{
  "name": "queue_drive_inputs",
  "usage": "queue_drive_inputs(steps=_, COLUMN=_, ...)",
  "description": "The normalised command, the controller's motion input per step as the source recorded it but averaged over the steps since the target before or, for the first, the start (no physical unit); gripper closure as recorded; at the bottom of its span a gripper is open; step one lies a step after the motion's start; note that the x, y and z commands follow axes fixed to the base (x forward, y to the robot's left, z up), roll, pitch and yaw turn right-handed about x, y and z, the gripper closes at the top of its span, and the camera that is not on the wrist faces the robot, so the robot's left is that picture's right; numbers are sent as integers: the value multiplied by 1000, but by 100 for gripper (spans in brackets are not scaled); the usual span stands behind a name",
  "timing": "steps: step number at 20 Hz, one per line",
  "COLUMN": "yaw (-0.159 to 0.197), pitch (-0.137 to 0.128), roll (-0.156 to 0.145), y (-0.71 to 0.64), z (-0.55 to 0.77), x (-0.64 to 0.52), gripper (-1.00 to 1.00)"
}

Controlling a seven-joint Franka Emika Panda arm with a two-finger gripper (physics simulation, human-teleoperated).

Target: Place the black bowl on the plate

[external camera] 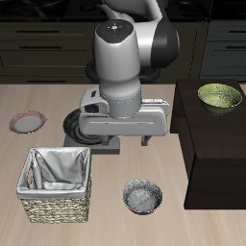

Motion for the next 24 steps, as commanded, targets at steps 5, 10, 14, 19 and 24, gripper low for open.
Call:
queue_drive_inputs(steps=5, yaw=8, pitch=29, roll=30, y=167, z=-212, x=29, gripper=-100)
queue_drive_inputs(steps=10, yaw=24, pitch=7, roll=15, y=45, z=-89, x=29, gripper=-100)
queue_drive_inputs(steps=14, yaw=16, pitch=28, roll=-1, y=37, z=-193, x=32, gripper=-100)
queue_drive_inputs(steps=19, yaw=21, pitch=37, roll=-14, y=-3, z=-246, x=57, gripper=-100)
queue_drive_inputs(steps=24, yaw=21, pitch=10, roll=-20, y=6, z=-174, x=41, gripper=-100)
